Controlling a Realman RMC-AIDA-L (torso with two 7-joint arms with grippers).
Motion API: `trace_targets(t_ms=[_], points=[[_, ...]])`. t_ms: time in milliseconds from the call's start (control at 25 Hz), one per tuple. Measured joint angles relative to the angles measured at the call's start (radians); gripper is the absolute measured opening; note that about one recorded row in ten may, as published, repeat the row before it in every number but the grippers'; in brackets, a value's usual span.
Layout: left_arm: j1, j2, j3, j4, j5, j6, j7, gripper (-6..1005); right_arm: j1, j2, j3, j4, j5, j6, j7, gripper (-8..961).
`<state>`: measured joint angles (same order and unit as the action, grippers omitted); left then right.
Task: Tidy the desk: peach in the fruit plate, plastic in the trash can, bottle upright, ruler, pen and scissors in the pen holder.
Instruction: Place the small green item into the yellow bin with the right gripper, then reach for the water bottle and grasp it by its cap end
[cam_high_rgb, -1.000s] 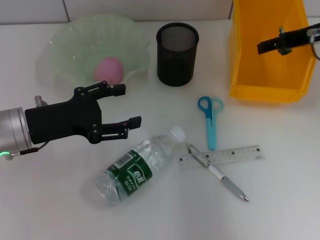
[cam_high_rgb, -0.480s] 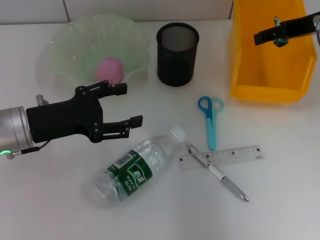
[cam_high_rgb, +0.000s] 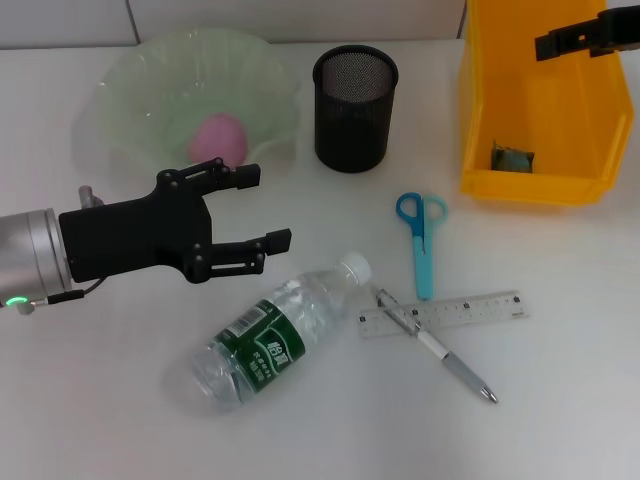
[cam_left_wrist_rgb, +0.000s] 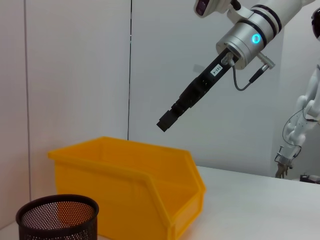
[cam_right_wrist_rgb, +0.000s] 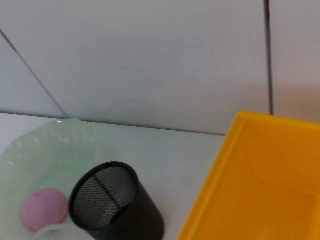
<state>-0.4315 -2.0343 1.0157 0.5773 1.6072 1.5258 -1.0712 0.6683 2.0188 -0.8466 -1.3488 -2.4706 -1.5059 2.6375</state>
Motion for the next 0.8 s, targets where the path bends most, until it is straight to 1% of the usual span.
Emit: trace_targets(t_ms=[40, 120, 200, 240, 280, 320, 360, 400, 440, 480, 560, 600, 720, 760, 800], points=[[-0.001, 0.0, 0.0, 0.0, 0.0, 0.0, 0.0, 860, 0.0, 0.005, 0.003, -0.015, -0.014, -0.004, 0.003, 819], [-0.002, -0.001, 0.0, 0.001, 0.0, -0.002, 0.0, 860, -0.002, 0.007, 0.013, -0.028, 0.004, -0.021, 0.004, 819], [-0.003, -0.002, 0.0, 0.002, 0.0, -0.002, 0.0, 860, -0.024, 0.004, 0.022, -0.048, 0.079, -0.038, -0.006, 819], [-0.003, -0.002, 0.0, 0.003, -0.001, -0.001, 0.0, 860, -0.046, 0.004, 0.024, -0.069, 0.122, -0.041, -0.024, 819], [-0.004, -0.002, 0.0, 0.003, -0.002, 0.0, 0.0, 860, -0.102, 0.017, 0.024, -0.125, 0.203, -0.046, -0.099, 819], [-0.004, -0.002, -0.001, 0.003, -0.005, 0.003, -0.001, 860, -0.102, 0.017, 0.024, -0.125, 0.203, -0.046, -0.099, 819], [-0.003, -0.002, -0.002, 0.004, -0.007, 0.006, -0.001, 859, -0.145, 0.035, 0.025, -0.158, 0.254, -0.049, -0.168, 818], [-0.002, -0.002, -0.006, 0.004, -0.008, 0.009, -0.002, 859, -0.183, 0.047, 0.024, -0.179, 0.293, -0.048, -0.229, 818], [0.0, -0.003, -0.015, 0.004, -0.009, 0.014, -0.003, 859, -0.235, 0.059, 0.021, -0.19, 0.349, -0.049, -0.311, 818], [0.005, -0.008, -0.037, 0.005, -0.009, 0.021, -0.004, 859, -0.272, 0.063, 0.015, -0.187, 0.396, -0.049, -0.365, 818], [0.007, -0.013, -0.054, 0.007, -0.01, 0.027, -0.006, 860, -0.368, 0.066, -0.007, -0.137, 0.533, -0.051, -0.516, 818], [0.009, -0.016, -0.065, 0.01, -0.01, 0.032, -0.011, 860, -0.398, 0.064, -0.013, -0.096, 0.588, -0.058, -0.578, 818], [0.009, -0.023, -0.08, 0.04, -0.007, 0.042, -0.089, 860, -0.471, 0.063, -0.017, 0.061, 0.719, -0.112, -0.799, 817], [0.008, -0.024, -0.078, 0.051, -0.005, 0.042, -0.117, 860, -0.481, 0.063, -0.014, 0.098, 0.735, -0.132, -0.855, 817], [0.007, -0.025, -0.058, 0.09, 0.0, 0.045, -0.174, 860, -0.493, 0.063, -0.009, 0.152, 0.74, -0.155, -0.922, 817]])
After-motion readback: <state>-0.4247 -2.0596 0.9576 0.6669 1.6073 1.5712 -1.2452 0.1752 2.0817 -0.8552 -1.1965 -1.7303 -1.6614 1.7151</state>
